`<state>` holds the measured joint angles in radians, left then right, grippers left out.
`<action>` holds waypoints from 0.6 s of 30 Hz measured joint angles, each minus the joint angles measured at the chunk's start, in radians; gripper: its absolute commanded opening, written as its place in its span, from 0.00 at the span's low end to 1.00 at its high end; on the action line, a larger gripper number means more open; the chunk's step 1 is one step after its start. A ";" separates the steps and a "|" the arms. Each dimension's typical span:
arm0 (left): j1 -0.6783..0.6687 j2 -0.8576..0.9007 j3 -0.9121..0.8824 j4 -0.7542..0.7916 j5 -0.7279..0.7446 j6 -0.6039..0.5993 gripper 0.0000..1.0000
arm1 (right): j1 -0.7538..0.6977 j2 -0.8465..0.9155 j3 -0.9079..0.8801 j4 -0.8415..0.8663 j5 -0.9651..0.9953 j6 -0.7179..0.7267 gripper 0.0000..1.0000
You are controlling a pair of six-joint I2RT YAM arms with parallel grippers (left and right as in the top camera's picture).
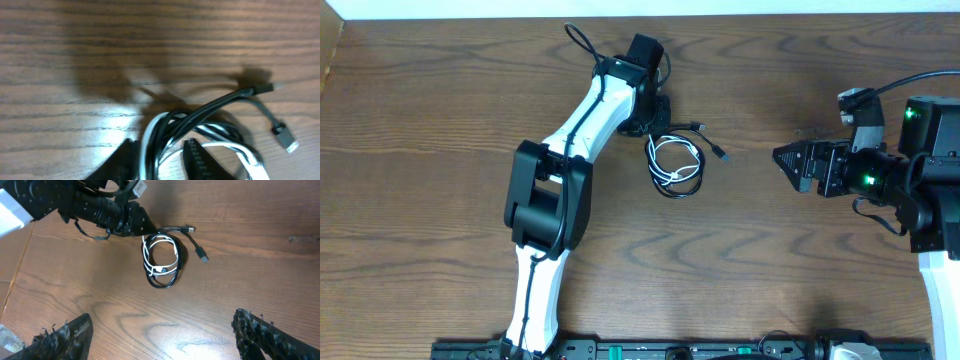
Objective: Untangle cables
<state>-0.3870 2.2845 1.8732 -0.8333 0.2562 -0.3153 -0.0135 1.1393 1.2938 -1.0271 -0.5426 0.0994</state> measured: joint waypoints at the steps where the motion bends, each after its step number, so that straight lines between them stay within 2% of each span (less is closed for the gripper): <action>1: 0.000 0.004 0.000 -0.004 0.000 0.002 0.10 | 0.000 0.000 0.000 0.000 0.000 0.000 0.86; 2: 0.000 0.009 0.000 -0.008 0.000 -0.003 0.08 | 0.000 0.002 0.000 -0.001 0.000 0.000 0.86; 11: 0.000 -0.005 -0.002 -0.056 0.000 0.001 0.07 | 0.000 0.037 0.000 0.011 0.005 0.008 0.84; 18: 0.000 -0.211 -0.003 -0.118 0.048 0.001 0.07 | 0.010 0.102 0.001 0.093 0.007 0.097 0.79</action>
<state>-0.3874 2.0735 1.8698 -0.9516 0.3042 -0.3145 -0.0040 1.2411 1.2949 -0.9337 -0.5354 0.1963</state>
